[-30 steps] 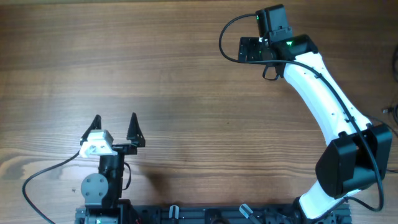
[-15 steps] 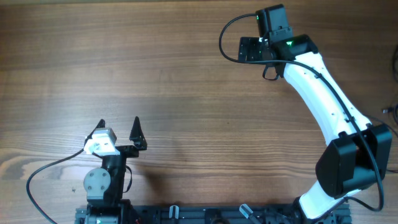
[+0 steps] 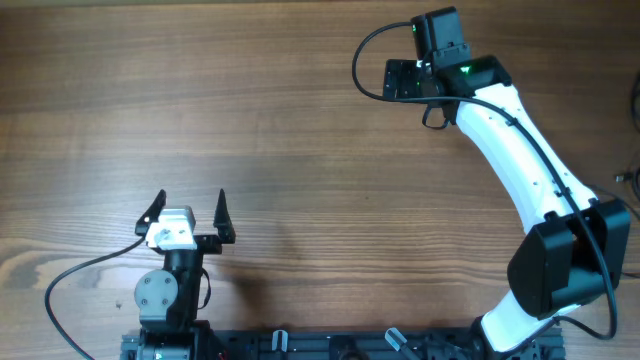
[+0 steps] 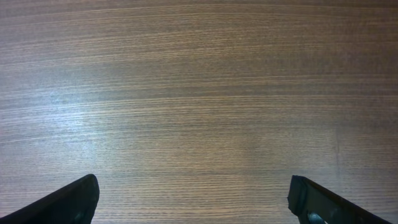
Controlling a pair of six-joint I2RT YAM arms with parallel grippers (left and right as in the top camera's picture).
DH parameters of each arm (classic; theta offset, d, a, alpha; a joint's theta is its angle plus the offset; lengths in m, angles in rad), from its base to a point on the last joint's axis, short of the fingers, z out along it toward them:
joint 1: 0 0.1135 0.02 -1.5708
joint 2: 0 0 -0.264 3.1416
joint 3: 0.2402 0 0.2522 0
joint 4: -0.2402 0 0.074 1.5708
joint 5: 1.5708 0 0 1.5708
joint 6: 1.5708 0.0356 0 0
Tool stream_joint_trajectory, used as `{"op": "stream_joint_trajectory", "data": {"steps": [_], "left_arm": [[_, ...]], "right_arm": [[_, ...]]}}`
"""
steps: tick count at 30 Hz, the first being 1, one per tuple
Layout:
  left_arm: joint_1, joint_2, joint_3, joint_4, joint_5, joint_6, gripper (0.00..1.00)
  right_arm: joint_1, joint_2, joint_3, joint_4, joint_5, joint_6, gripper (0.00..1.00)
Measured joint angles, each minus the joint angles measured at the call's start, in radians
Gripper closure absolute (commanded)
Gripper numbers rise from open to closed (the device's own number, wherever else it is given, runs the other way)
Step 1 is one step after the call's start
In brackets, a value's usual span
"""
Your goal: Untangle cables
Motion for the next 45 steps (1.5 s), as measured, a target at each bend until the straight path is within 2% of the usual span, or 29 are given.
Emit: {"op": "stream_joint_trajectory", "data": {"steps": [31,37,41,45], "left_arm": [[0.0,0.0,0.0,0.0,-0.003,0.016,0.0],[0.0,0.0,0.0,0.0,-0.003,0.016,0.0],[0.0,0.0,0.0,0.001,-0.003,0.016,0.0],[0.0,0.0,0.0,0.001,-0.003,0.016,0.0]], "right_arm": [[0.0,0.0,0.0,0.0,0.0,0.0,0.0],[0.0,0.0,0.0,0.0,0.04,-0.036,0.0],[-0.002,-0.025,-0.002,0.062,0.054,-0.051,0.0],[-0.037,-0.146,-0.063,0.151,0.064,-0.058,0.0]]}}
